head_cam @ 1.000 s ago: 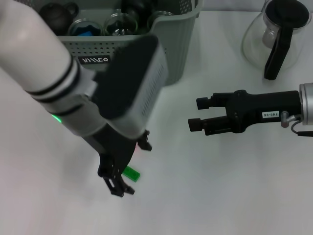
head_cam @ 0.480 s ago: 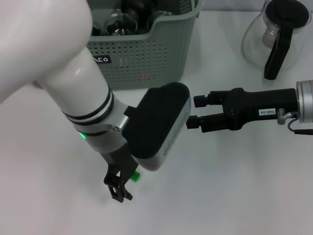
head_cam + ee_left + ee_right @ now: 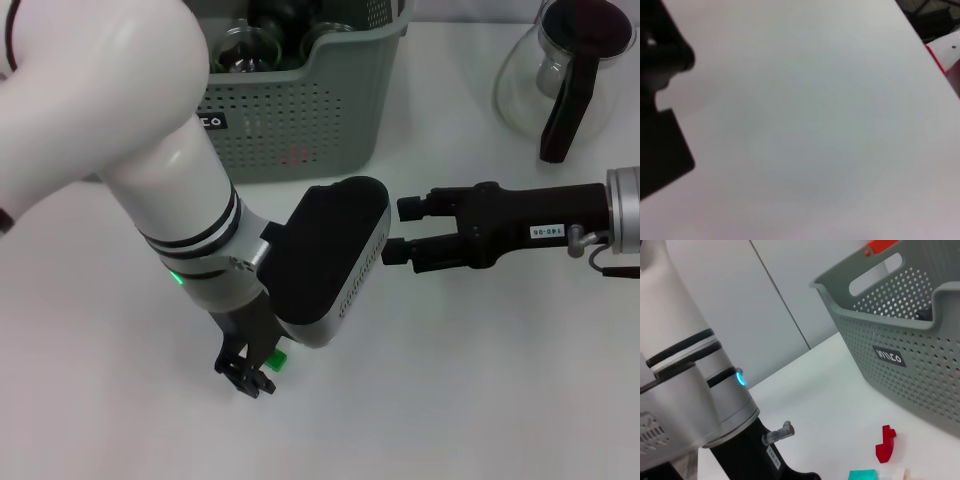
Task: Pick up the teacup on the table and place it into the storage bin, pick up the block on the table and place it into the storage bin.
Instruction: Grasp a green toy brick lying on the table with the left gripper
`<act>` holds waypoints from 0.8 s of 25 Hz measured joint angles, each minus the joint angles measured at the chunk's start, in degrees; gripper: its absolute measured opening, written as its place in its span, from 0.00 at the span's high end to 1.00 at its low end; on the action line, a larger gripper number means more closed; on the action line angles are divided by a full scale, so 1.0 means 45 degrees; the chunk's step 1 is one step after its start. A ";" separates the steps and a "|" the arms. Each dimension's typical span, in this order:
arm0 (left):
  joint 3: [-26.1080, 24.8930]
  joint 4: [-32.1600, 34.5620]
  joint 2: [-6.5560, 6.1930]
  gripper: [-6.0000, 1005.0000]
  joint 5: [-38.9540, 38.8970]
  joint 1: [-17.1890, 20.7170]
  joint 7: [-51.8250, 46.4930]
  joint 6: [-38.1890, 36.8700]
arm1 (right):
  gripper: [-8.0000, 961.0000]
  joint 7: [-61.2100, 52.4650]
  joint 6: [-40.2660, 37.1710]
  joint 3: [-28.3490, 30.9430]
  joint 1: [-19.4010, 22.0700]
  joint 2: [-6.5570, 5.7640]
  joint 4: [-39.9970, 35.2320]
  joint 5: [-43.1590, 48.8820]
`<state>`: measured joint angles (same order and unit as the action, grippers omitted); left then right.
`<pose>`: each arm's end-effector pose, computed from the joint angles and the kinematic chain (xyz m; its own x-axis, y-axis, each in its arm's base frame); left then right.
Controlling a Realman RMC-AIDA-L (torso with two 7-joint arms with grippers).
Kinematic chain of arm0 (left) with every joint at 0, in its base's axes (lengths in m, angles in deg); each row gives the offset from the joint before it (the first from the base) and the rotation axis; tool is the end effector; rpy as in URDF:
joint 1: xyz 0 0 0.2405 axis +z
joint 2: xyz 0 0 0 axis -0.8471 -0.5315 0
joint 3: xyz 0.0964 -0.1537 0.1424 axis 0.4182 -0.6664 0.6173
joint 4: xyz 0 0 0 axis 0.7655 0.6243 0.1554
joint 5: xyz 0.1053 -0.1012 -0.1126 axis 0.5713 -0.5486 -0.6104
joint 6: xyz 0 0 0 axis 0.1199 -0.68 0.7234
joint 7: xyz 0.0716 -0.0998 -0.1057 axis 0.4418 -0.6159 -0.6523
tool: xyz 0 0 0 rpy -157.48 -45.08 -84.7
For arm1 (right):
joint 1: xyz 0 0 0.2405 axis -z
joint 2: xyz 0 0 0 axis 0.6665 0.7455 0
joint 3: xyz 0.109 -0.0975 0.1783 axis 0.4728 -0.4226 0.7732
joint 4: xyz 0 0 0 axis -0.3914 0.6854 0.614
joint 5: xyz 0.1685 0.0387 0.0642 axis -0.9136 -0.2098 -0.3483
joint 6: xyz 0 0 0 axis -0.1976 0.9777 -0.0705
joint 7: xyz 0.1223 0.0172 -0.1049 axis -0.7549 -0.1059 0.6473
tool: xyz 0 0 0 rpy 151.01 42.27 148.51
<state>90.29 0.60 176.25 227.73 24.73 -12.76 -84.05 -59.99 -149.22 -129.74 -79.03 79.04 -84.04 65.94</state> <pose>-0.1633 0.2532 -0.0771 0.7679 -0.4052 -0.4962 -0.3207 -0.9137 0.2498 0.1825 0.3004 -0.0424 0.7681 -0.5179 -0.3766 -0.5103 -0.8503 0.1286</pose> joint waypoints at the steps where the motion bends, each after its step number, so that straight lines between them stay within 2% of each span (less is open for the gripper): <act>1: 0.0035 -0.0036 0.0000 0.32 0.0050 0.0001 -0.0008 0.0073 | 0.08 0.0005 0.0000 0.0000 0.0011 0.0000 -0.0001 0.0001; 20: 0.0186 -0.0388 0.0012 0.60 0.0434 0.0049 -0.0084 0.0723 | 0.08 0.0081 0.0033 0.0020 0.0054 -0.0002 -0.0001 0.0002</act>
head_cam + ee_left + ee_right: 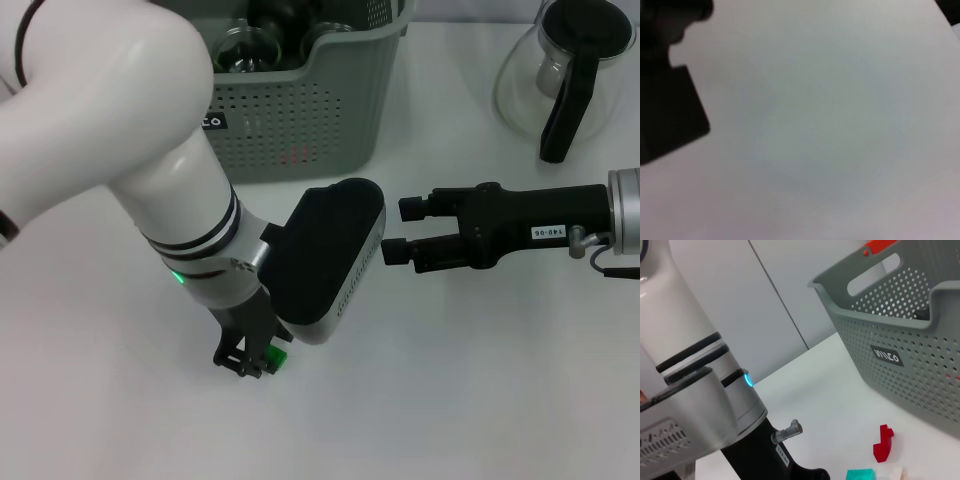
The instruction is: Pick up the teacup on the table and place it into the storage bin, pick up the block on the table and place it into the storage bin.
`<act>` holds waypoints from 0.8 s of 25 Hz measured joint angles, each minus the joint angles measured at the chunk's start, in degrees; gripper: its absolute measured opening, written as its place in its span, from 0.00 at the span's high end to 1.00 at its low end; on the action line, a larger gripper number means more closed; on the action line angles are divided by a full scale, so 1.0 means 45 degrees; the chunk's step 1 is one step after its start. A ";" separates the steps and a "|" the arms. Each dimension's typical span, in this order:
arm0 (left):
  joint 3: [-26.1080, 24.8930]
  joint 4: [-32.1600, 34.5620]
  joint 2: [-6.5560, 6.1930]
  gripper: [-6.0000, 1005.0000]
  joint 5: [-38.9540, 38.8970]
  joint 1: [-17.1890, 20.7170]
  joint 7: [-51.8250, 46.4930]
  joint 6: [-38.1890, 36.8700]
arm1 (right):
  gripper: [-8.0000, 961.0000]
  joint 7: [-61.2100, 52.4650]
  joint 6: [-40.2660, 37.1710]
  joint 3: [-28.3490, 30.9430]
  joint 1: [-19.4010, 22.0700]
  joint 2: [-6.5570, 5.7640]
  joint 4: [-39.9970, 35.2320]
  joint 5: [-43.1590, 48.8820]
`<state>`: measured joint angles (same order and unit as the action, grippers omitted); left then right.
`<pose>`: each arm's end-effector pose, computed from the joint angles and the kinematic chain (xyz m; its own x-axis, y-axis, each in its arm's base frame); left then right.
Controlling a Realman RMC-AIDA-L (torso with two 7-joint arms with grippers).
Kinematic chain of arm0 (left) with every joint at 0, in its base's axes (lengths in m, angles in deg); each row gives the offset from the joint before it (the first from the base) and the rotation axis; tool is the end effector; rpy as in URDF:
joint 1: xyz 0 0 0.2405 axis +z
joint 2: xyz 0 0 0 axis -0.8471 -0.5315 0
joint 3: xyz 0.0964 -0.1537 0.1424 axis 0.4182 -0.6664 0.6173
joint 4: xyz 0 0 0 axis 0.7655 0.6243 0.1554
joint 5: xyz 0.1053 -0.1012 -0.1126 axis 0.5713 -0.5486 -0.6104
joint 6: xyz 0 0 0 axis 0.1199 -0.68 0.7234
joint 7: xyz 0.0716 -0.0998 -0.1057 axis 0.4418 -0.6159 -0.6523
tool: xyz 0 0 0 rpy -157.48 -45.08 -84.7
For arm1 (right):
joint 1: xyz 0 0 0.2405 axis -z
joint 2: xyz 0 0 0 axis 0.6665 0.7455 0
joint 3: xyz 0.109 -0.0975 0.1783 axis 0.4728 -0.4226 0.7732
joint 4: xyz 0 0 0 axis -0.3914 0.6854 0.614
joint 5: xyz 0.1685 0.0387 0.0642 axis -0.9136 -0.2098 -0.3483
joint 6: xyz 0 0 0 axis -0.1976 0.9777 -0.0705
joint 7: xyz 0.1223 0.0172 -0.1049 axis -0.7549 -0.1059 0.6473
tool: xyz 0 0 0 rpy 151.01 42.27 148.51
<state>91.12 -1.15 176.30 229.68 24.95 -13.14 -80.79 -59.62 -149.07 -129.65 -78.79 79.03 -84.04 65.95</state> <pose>-0.1703 0.2592 -0.0807 0.7544 -0.3941 -0.5250 -0.3264 -0.9190 0.2210 0.1840 0.3002 -0.0422 0.7686 -0.5157 -0.3786 -0.5105 -0.8511 0.1230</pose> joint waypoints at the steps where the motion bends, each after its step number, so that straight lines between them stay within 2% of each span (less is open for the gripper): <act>1: 0.0010 -0.0032 0.0006 0.62 0.0021 -0.0001 -0.0008 0.0015 | 0.08 0.0001 0.0009 0.0000 0.0000 0.0000 0.0000 0.0000; 9: 0.0070 -0.0137 0.0008 0.67 0.0027 -0.0029 -0.0071 0.0025 | 0.08 0.0002 0.0144 0.0000 0.0000 0.0000 0.0000 0.0000; 14: 0.0074 -0.0194 0.0008 0.67 0.0022 -0.0057 -0.0100 0.0000 | 0.08 0.0002 0.0144 0.0000 -0.0001 0.0000 0.0000 -0.0001; 20: 0.0026 -0.0377 0.0008 0.74 0.0026 -0.0233 -0.0240 -0.0102 | 0.08 0.0008 0.0157 -0.0001 -0.0001 0.0001 0.0000 0.0000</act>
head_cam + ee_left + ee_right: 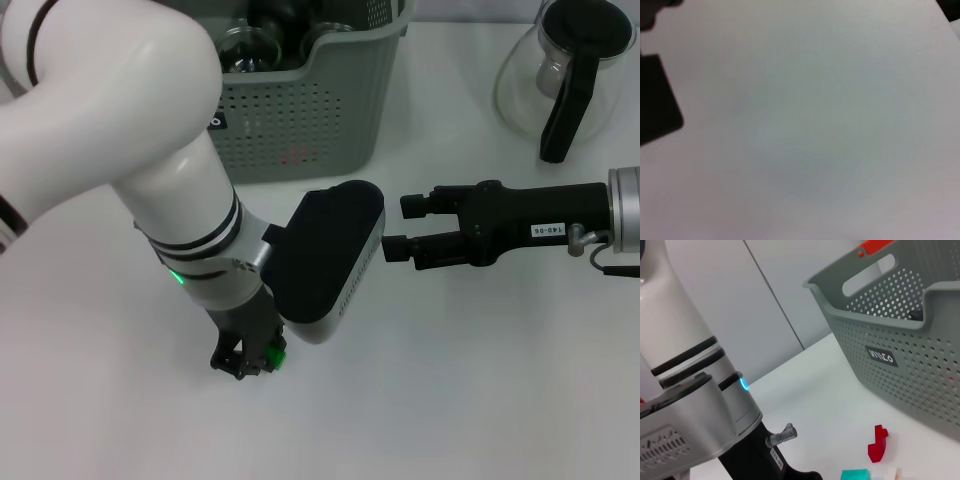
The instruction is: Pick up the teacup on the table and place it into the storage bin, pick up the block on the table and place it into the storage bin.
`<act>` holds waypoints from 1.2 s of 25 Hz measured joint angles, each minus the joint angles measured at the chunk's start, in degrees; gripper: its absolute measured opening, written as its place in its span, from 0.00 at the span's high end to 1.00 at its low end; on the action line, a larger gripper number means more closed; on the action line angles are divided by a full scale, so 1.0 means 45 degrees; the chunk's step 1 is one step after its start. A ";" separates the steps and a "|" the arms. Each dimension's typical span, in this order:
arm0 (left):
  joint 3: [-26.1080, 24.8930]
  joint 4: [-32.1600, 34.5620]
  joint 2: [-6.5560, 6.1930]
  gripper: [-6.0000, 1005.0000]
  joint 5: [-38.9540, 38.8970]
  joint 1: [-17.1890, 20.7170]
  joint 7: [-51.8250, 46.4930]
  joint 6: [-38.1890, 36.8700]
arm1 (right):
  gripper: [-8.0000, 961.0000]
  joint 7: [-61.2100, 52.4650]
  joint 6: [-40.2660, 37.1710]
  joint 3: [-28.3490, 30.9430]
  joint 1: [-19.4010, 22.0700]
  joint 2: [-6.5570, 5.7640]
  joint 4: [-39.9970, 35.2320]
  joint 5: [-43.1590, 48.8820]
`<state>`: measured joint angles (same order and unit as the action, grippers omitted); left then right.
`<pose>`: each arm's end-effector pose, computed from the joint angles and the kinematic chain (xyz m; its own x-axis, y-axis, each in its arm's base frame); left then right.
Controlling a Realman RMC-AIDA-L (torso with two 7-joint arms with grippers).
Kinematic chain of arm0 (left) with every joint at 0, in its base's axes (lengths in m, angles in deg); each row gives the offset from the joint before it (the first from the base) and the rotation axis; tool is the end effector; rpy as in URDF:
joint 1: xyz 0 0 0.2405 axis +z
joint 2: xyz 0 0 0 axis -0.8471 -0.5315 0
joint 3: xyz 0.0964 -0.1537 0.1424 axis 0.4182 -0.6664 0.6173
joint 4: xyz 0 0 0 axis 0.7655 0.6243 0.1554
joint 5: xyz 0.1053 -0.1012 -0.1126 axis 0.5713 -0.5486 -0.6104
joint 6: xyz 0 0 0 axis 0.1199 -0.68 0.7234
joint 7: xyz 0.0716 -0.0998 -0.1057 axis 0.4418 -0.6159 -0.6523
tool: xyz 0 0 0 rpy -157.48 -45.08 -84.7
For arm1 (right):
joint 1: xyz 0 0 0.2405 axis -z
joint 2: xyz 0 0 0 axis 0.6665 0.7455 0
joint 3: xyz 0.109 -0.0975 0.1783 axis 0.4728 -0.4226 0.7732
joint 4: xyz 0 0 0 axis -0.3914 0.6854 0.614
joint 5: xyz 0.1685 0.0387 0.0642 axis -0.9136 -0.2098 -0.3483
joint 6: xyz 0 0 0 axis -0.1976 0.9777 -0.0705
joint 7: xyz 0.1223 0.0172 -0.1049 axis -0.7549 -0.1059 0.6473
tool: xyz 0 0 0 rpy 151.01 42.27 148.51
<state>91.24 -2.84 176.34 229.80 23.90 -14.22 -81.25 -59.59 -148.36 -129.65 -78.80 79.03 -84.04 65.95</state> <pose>-0.1726 0.2588 -0.0819 0.7521 -0.3799 -0.5386 -0.3006 -0.9249 0.2327 0.1849 0.3020 -0.0424 0.7687 -0.5151 -0.3792 -0.5146 -0.8501 0.1115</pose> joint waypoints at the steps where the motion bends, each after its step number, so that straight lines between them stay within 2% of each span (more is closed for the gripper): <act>1: -0.0052 0.0014 0.0000 0.75 -0.0011 -0.0022 -0.0021 -0.0057 | 0.08 0.0004 0.0001 0.0000 0.0000 0.0000 0.0000 0.0000; 4: -0.0576 0.0387 0.0002 0.79 -0.0213 -0.0043 -0.0030 -0.0525 | 0.08 0.0012 0.0002 0.0001 0.0007 0.0000 0.0000 0.0011; 7: -0.2245 0.1213 0.0001 0.81 -0.0995 -0.0105 0.0000 -0.1605 | 0.08 0.0045 -0.0009 0.0000 0.0014 -0.0001 -0.0001 0.0042; 10: -0.5492 0.1874 -0.0024 0.79 -0.2390 -0.0502 -0.0052 -0.2737 | 0.08 0.0109 -0.0053 0.0000 0.0017 0.0000 0.0000 0.0047; 13: -1.0389 0.2010 -0.0143 0.78 -0.3913 -0.1118 -0.0074 -0.3356 | 0.08 0.0172 -0.0062 0.0001 0.0020 -0.0001 0.0000 0.0058; 15: -1.2935 0.1872 -0.0437 0.77 -0.4613 -0.1500 -0.0128 -0.3394 | 0.08 0.0263 -0.0064 -0.0008 0.0019 -0.0012 -0.0001 0.0070; 17: -1.4434 0.1694 -0.0922 0.76 -0.4939 -0.1741 -0.0515 -0.3232 | 0.08 0.0309 -0.0089 -0.0014 0.0020 -0.0039 0.0000 0.0069; 19: -1.5099 0.1542 -0.1481 0.75 -0.5064 -0.1880 -0.1254 -0.2682 | 0.08 0.0320 -0.0095 -0.0017 0.0020 -0.0069 0.0000 0.0061; 23: -1.4807 0.0815 -0.2450 0.72 -0.4908 -0.2005 -0.2759 -0.0747 | 0.08 0.0424 -0.0101 -0.0031 -0.0026 -0.0079 -0.0001 0.0064; 27: -1.4167 -0.0639 -0.2858 0.70 -0.4055 -0.2325 -0.3731 0.0896 | 0.08 0.0487 -0.0078 -0.0075 -0.0034 -0.0069 0.0000 0.0074; 30: -1.3924 -0.1598 -0.2821 0.69 -0.3310 -0.2560 -0.4099 0.2156 | 0.08 0.0487 -0.0086 -0.0090 -0.0038 -0.0065 0.0000 0.0078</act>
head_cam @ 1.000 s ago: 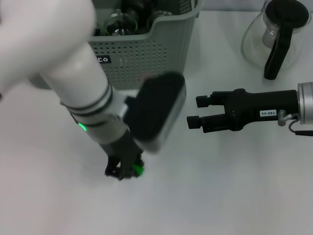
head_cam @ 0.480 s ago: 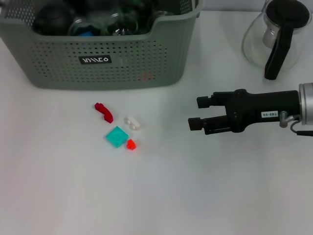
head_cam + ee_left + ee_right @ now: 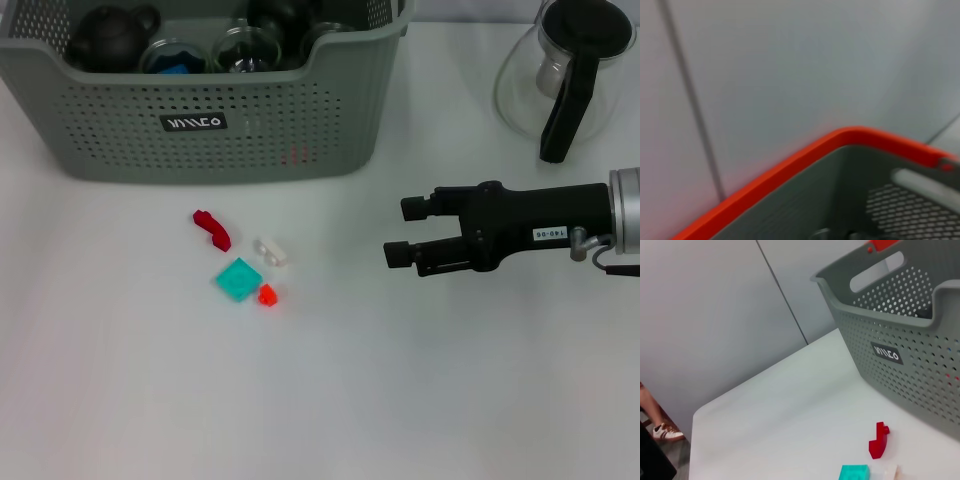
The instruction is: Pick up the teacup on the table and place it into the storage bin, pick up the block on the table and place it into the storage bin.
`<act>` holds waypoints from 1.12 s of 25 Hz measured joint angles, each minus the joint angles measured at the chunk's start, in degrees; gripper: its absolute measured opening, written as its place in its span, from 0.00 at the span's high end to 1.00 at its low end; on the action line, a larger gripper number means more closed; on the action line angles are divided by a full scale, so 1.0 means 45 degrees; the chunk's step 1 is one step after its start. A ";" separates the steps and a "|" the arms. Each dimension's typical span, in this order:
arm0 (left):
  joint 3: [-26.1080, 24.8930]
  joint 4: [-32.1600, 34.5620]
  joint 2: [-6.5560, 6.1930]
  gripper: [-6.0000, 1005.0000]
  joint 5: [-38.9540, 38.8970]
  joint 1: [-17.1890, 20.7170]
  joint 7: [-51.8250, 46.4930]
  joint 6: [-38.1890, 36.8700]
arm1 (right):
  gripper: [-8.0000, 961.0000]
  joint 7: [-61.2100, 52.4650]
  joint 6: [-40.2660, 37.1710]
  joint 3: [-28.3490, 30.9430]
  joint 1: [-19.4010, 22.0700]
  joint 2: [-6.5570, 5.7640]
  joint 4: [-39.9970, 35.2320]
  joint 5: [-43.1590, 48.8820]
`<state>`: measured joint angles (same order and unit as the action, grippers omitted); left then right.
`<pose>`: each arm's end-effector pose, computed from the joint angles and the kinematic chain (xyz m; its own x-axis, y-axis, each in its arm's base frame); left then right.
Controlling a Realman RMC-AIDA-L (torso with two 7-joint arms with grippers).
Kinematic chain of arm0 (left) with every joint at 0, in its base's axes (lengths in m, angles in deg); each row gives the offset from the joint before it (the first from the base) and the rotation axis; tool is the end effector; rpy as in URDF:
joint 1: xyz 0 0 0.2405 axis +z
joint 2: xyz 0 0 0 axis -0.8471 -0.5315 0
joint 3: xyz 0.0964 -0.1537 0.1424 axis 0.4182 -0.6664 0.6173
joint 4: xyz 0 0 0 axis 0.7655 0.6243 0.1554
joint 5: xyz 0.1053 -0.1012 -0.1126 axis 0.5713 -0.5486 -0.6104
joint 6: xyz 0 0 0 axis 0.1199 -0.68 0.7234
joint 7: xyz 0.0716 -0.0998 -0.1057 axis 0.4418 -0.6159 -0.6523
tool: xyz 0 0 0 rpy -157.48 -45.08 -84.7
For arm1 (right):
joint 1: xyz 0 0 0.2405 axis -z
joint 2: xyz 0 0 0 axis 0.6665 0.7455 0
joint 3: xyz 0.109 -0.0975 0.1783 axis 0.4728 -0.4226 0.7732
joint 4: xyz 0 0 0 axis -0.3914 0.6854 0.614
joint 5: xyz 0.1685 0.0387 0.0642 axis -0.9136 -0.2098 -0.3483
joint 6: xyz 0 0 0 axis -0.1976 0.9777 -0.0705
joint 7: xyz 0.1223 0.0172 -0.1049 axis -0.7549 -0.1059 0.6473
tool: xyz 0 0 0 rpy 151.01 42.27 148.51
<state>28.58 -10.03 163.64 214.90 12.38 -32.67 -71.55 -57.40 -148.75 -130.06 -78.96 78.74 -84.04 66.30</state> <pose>-0.1598 0.4162 0.1252 0.8670 0.4013 0.2955 0.4969 -0.6495 -0.5756 0.1855 0.3012 -0.0418 0.7962 -0.4785 -0.3704 -0.4776 -0.8728 0.1009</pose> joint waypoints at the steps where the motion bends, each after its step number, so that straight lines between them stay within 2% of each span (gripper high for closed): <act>1: 0.0033 -0.0231 0.0041 0.68 0.0206 -0.0056 -0.0075 0.0369 | 0.08 0.0000 -0.0009 0.0002 -0.0001 0.0000 0.0000 0.0000; 6: 0.0059 -0.0633 -0.0023 0.66 0.0472 -0.0194 -0.0410 0.0897 | 0.08 0.0000 -0.0042 0.0011 0.0016 -0.0015 0.0000 0.0000; 9: 0.0019 0.0299 -0.0107 0.59 0.0320 -0.0143 -0.0963 -0.0419 | 0.08 -0.0014 -0.0067 0.0009 0.0036 -0.0028 0.0001 0.0000; 11: -0.0032 0.1276 -0.0060 0.55 -0.0207 -0.0049 -0.0842 -0.2078 | 0.08 -0.0029 -0.0105 0.0043 0.0059 -0.0033 -0.0001 0.0002; 13: 0.0046 0.2305 0.0126 0.50 -0.0838 0.0111 -0.0104 -0.3732 | 0.08 -0.0033 -0.0107 0.0062 0.0065 -0.0032 0.0000 -0.0001; 15: 0.0256 0.3237 0.0427 0.46 -0.1175 0.0282 0.1020 -0.5157 | 0.08 -0.0030 -0.0104 0.0065 0.0074 -0.0033 0.0000 0.0000; 16: 0.0433 0.3736 0.0683 0.43 -0.1179 0.0429 0.1838 -0.5772 | 0.08 -0.0025 -0.0100 0.0068 0.0075 -0.0033 0.0000 0.0000; 17: 0.0927 0.4354 0.1092 0.41 -0.1014 0.0755 0.2857 -0.6378 | 0.08 -0.0025 -0.0059 0.0070 0.0077 -0.0033 0.0000 -0.0004; 18: 0.0927 0.4354 0.1092 0.37 -0.1014 0.0755 0.2857 -0.6378 | 0.08 -0.0025 -0.0059 0.0070 0.0077 -0.0033 0.0000 -0.0004; 23: 0.3162 0.5624 0.1816 0.19 -0.0649 0.2083 0.3986 -0.6477 | 0.08 -0.0153 0.0076 0.0073 0.0078 -0.0027 0.0010 -0.0038; 25: 0.3944 0.5840 0.2059 0.05 -0.0405 0.2503 0.4398 -0.6355 | 0.08 -0.0232 0.0094 0.0080 0.0075 -0.0020 0.0055 -0.0052; 28: 0.4989 0.5851 0.2343 0.05 0.0529 0.2824 0.5016 -0.6037 | 0.08 -0.0448 0.0099 0.0096 0.0044 -0.0026 0.0129 -0.0068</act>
<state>51.03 16.30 174.18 217.28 25.09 -10.09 -98.72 -59.41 -148.31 -129.63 -78.77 78.62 -83.46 65.99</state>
